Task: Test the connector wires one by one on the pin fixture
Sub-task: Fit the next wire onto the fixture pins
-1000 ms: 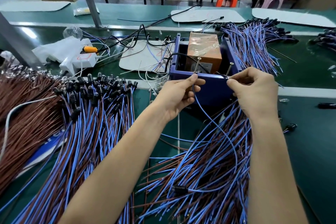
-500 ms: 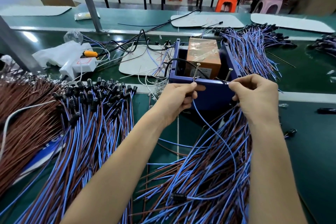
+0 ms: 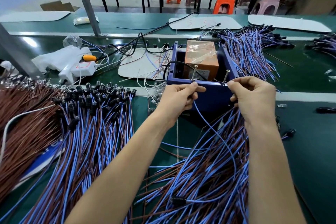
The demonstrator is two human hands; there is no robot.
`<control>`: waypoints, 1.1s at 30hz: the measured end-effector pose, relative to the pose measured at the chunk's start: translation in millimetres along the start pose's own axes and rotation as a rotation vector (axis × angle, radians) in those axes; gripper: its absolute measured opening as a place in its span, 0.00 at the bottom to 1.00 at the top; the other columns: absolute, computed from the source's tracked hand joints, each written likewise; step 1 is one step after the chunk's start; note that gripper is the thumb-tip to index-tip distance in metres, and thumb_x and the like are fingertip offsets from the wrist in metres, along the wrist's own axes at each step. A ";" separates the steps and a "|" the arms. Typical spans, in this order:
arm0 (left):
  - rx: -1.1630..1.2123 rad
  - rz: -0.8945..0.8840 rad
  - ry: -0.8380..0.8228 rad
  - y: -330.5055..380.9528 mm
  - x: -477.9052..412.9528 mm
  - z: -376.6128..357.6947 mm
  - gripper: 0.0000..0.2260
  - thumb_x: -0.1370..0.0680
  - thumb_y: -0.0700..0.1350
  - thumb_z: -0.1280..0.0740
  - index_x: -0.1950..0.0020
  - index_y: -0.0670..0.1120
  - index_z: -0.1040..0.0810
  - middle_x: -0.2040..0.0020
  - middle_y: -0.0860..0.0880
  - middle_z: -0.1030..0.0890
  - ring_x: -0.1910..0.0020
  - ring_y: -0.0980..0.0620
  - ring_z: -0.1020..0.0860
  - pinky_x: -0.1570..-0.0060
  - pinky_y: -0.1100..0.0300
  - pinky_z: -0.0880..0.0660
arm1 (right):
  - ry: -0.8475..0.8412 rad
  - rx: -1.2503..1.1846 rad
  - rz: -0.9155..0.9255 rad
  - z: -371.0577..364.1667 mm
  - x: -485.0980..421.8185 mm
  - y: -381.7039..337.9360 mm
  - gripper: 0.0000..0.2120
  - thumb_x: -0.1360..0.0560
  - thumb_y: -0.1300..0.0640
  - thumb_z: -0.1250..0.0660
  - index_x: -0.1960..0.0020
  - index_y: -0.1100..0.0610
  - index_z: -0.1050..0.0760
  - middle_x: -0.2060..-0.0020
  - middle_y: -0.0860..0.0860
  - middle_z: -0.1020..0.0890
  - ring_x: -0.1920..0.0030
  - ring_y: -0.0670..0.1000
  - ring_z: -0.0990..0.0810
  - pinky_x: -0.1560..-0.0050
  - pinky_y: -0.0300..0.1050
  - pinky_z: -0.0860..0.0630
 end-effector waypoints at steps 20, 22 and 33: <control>0.522 0.332 0.007 5.0 4.4 -7.4 0.12 0.21 0.37 0.39 0.60 0.36 0.19 0.71 0.48 0.23 0.79 0.60 0.29 0.78 0.73 0.31 | -0.031 -0.034 -0.012 0.8 -3.4 4.5 0.08 0.29 0.60 0.29 0.66 0.51 0.22 0.76 0.43 0.21 0.77 0.41 0.26 0.71 0.35 0.28; 0.497 0.326 -0.005 7.6 5.6 -6.3 0.11 0.21 0.37 0.39 0.58 0.36 0.19 0.71 0.49 0.23 0.78 0.60 0.29 0.78 0.73 0.30 | -0.031 -0.035 -0.014 1.3 -3.4 4.5 0.08 0.29 0.60 0.29 0.65 0.51 0.21 0.76 0.43 0.21 0.77 0.41 0.26 0.70 0.36 0.28; 0.108 0.187 0.070 17.0 6.7 4.7 0.11 0.20 0.41 0.37 0.59 0.39 0.19 0.72 0.52 0.22 0.78 0.61 0.30 0.76 0.72 0.29 | -0.035 -0.024 -0.005 0.6 -2.2 2.6 0.08 0.29 0.60 0.29 0.65 0.51 0.21 0.77 0.43 0.21 0.77 0.41 0.26 0.72 0.34 0.28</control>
Point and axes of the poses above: each hand's wrist, its own x-axis away from the middle knuckle, its own z-axis out of the back of the hand, y = z × x, the point moved 2 cm from there along -x, towards the middle knuckle
